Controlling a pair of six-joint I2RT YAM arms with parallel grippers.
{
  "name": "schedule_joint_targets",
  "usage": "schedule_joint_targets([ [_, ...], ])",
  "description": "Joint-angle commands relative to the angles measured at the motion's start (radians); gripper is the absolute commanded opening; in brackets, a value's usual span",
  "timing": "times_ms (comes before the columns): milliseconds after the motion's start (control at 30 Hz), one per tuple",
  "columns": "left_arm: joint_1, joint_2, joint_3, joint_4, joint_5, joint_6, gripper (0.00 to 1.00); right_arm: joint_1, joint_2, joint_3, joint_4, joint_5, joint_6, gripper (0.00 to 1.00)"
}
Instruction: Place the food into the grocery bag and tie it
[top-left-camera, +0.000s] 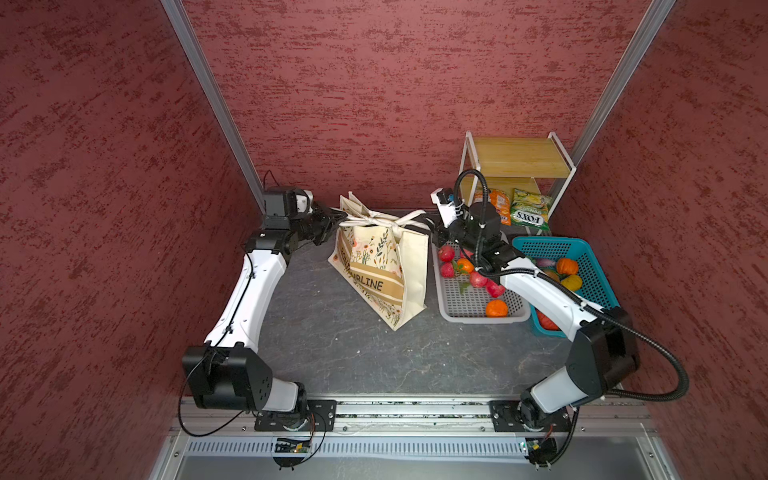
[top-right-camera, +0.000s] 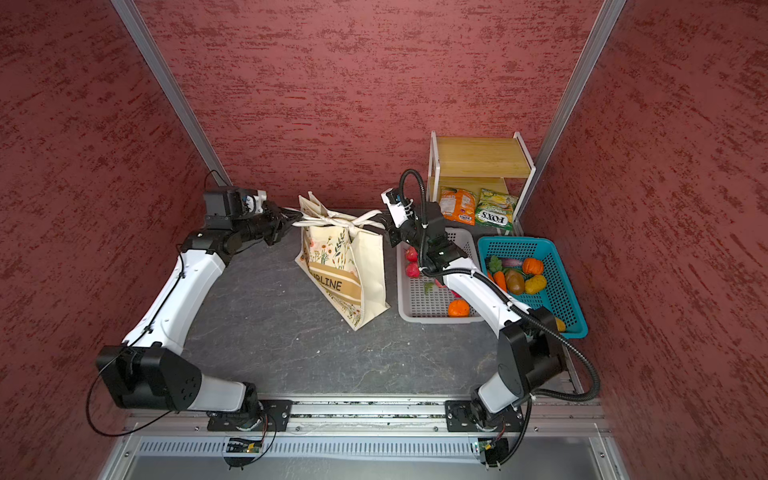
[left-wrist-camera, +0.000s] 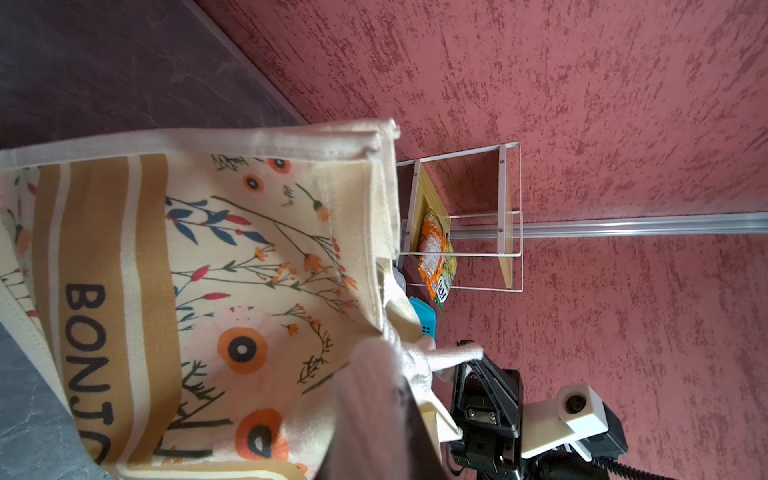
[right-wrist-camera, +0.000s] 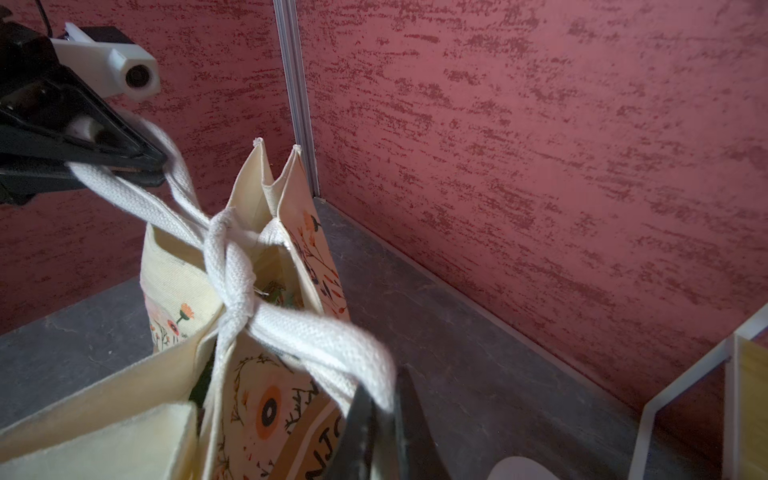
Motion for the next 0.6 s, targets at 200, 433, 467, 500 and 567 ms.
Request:
schedule_joint_targets([
  [200,0.011,-0.028,0.044,0.001,-0.032,0.049,0.47,0.005,-0.027,0.058,0.040,-0.048,-0.115,0.12],
  [433,0.023,-0.060,0.043,-0.112,-0.044,0.129,0.57,0.004,-0.084,-0.009,0.047,-0.039,-0.115,0.54],
  [467,0.021,-0.062,0.043,-0.130,-0.047,0.142,0.58,0.004,-0.095,-0.022,0.042,-0.040,-0.116,0.59],
  [500,0.021,-0.066,0.043,-0.146,-0.053,0.151,0.60,0.005,-0.101,-0.029,0.039,-0.038,-0.119,0.61],
  [567,0.019,-0.080,0.038,-0.182,-0.068,0.173,0.63,0.005,-0.108,-0.045,0.025,-0.035,-0.127,0.68],
])
